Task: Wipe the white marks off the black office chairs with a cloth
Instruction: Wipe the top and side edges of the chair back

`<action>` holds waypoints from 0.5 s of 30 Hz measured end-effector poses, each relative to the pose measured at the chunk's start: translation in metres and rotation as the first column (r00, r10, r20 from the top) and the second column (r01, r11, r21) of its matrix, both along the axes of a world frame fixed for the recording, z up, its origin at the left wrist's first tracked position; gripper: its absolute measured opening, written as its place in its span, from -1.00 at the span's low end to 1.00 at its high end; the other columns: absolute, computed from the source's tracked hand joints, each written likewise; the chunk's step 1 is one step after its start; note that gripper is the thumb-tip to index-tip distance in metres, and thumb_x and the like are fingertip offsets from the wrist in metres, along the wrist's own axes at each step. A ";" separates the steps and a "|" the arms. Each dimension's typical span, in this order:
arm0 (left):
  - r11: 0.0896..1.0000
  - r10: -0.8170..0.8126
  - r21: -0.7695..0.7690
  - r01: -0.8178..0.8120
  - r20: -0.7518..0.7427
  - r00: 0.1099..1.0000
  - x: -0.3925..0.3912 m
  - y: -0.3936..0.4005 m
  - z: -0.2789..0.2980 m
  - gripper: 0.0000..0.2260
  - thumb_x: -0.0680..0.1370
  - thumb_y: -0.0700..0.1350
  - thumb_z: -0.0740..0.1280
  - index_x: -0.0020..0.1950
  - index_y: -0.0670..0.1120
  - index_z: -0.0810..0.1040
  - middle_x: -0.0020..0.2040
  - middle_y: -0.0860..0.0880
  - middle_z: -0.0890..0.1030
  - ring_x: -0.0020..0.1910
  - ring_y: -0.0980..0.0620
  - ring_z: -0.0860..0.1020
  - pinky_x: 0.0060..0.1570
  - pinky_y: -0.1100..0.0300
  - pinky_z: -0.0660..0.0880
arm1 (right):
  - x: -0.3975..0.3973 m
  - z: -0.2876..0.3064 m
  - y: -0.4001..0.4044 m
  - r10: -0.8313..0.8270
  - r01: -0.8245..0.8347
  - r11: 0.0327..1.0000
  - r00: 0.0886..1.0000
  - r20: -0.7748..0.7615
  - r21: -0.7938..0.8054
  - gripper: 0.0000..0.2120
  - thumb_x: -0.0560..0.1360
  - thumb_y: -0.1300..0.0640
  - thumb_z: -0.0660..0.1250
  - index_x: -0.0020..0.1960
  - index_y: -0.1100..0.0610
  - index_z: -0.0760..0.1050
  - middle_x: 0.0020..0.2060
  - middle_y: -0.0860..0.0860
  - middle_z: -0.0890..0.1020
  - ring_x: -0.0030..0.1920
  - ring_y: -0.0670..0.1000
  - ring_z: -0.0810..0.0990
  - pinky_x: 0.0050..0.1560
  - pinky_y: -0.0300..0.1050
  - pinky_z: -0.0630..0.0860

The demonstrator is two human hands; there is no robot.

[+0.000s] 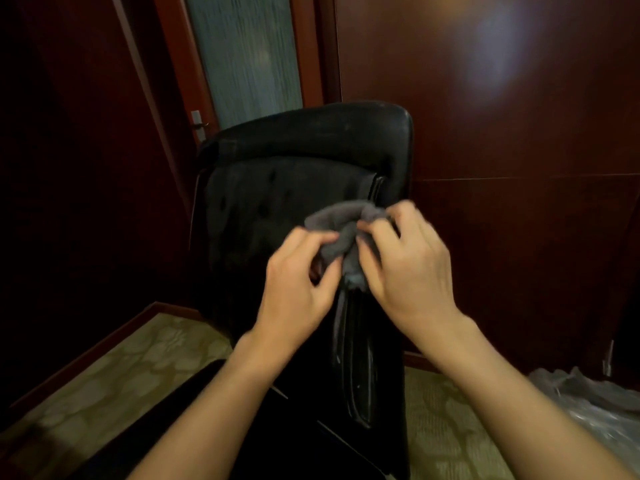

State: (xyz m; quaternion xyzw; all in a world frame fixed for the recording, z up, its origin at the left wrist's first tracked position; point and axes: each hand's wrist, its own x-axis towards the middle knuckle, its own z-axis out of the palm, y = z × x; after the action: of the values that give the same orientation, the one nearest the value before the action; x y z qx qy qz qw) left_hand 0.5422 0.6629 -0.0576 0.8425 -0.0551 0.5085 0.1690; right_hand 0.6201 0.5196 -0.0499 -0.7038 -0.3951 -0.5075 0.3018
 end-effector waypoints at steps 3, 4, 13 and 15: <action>0.999 -0.001 -0.041 -0.001 -0.043 0.999 -0.020 -0.005 -0.025 -0.78 0.47 -0.23 0.44 0.11 -0.17 0.64 -0.06 -0.03 0.59 -0.09 0.17 0.54 0.00 0.49 0.36 | -0.010 -0.018 -0.010 0.004 0.004 0.995 0.997 0.080 -0.101 -0.87 0.55 0.16 0.33 -0.05 0.23 0.59 -0.18 0.15 0.52 -0.21 0.18 0.48 -0.29 0.08 0.38; 0.999 -0.003 -0.041 0.001 -0.046 0.999 -0.020 -0.005 -0.025 -0.78 0.47 -0.22 0.44 0.11 -0.18 0.65 -0.06 -0.02 0.58 -0.10 0.21 0.51 -0.01 0.50 0.35 | -0.010 -0.016 -0.012 -0.001 0.014 0.993 0.995 0.104 -0.118 -0.87 0.56 0.16 0.34 -0.07 0.23 0.59 -0.19 0.14 0.52 -0.22 0.18 0.48 -0.29 0.08 0.35; 0.989 0.122 -0.090 -0.116 0.070 0.990 0.055 -0.005 0.102 -0.71 0.54 -0.11 0.36 0.25 -0.06 0.65 -0.03 -0.01 0.59 -0.06 0.01 0.58 -0.02 0.18 0.48 | 0.041 0.106 0.003 -0.275 0.286 0.957 0.945 0.176 -0.043 -0.79 0.50 0.07 0.32 -0.07 0.22 0.61 -0.12 0.19 0.55 -0.08 0.25 0.50 -0.20 0.03 0.31; 0.987 0.123 -0.116 -0.115 0.066 0.990 0.062 -0.007 0.100 -0.73 0.55 -0.13 0.37 0.23 -0.06 0.65 -0.04 0.00 0.59 -0.07 0.02 0.58 -0.02 0.19 0.48 | 0.041 0.106 0.004 -0.293 0.309 0.948 0.939 0.179 -0.071 -0.78 0.48 0.06 0.33 -0.08 0.22 0.61 -0.12 0.19 0.54 -0.07 0.25 0.51 -0.20 0.03 0.29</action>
State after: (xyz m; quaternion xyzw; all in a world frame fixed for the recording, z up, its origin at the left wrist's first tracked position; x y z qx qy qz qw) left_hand 0.6038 0.6562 0.0421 0.8143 0.0178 0.5505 0.1831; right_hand 0.6615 0.5236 0.0565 -0.7252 -0.3309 -0.5846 0.1514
